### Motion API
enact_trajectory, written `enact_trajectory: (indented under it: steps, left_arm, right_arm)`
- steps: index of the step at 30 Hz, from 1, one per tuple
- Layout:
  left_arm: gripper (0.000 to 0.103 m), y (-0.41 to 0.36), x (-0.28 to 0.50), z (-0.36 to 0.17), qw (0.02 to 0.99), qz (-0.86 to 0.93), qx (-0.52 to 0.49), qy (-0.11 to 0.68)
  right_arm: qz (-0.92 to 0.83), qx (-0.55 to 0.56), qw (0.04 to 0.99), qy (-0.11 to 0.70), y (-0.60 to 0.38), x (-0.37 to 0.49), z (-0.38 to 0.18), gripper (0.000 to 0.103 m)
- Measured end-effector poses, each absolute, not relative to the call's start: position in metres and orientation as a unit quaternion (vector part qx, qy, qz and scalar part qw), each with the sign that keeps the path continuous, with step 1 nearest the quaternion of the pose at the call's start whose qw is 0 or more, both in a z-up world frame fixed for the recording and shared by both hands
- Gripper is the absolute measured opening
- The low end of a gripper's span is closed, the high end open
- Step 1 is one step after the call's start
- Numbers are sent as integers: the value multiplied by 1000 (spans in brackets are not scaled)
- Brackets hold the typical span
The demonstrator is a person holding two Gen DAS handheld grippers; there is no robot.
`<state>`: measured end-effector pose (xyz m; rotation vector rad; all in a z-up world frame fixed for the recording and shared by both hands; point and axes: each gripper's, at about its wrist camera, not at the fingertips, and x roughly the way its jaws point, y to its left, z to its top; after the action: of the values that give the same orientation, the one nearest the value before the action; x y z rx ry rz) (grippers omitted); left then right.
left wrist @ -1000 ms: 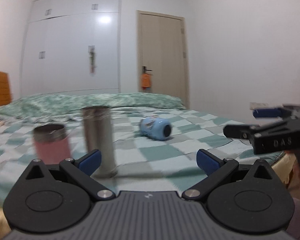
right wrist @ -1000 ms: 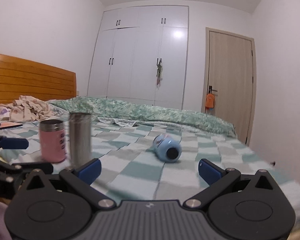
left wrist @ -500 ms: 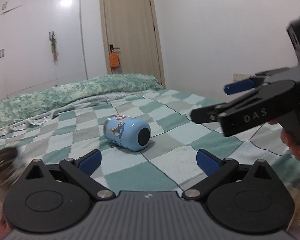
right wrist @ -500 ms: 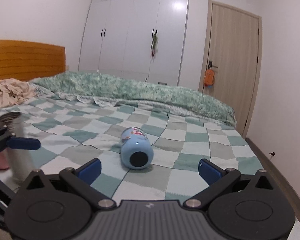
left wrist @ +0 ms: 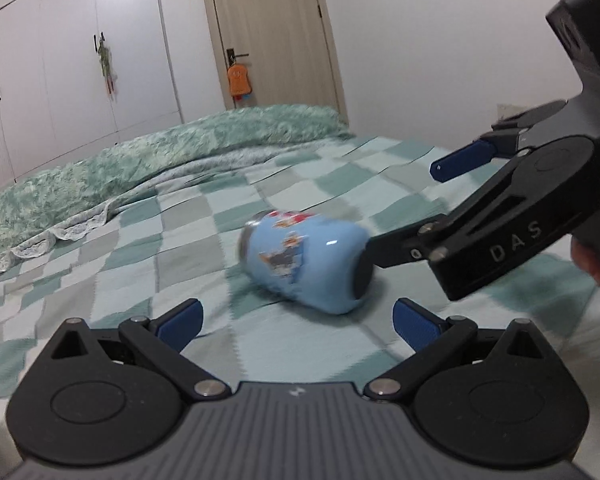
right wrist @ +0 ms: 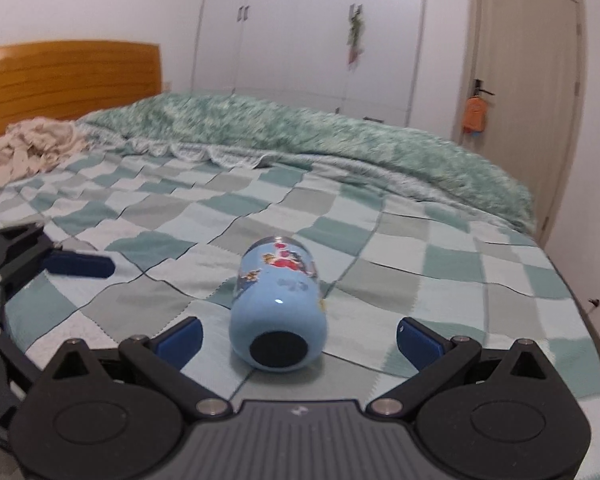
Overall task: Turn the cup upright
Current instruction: 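Reach the right tool to the lying light blue cup and grasp it, then lift the blue cup with the right tool and turn it toward the left tool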
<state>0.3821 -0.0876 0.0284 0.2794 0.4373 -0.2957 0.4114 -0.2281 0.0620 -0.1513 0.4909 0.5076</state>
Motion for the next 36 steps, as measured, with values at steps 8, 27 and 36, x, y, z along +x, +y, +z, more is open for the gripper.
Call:
enact_trajectory:
  steps: [8, 27, 36]
  left_arm:
    - [103, -56, 433, 14, 935, -173, 165, 264]
    - [103, -40, 446, 9, 920, -182, 170, 303]
    - [103, -30, 358, 79, 942, -134, 124, 281]
  right_arm:
    - [260, -105, 918, 280, -172, 468, 51, 103]
    - [237, -23, 903, 357, -174, 498, 29, 83]
    - [234, 22, 913, 332, -194, 403, 94, 83]
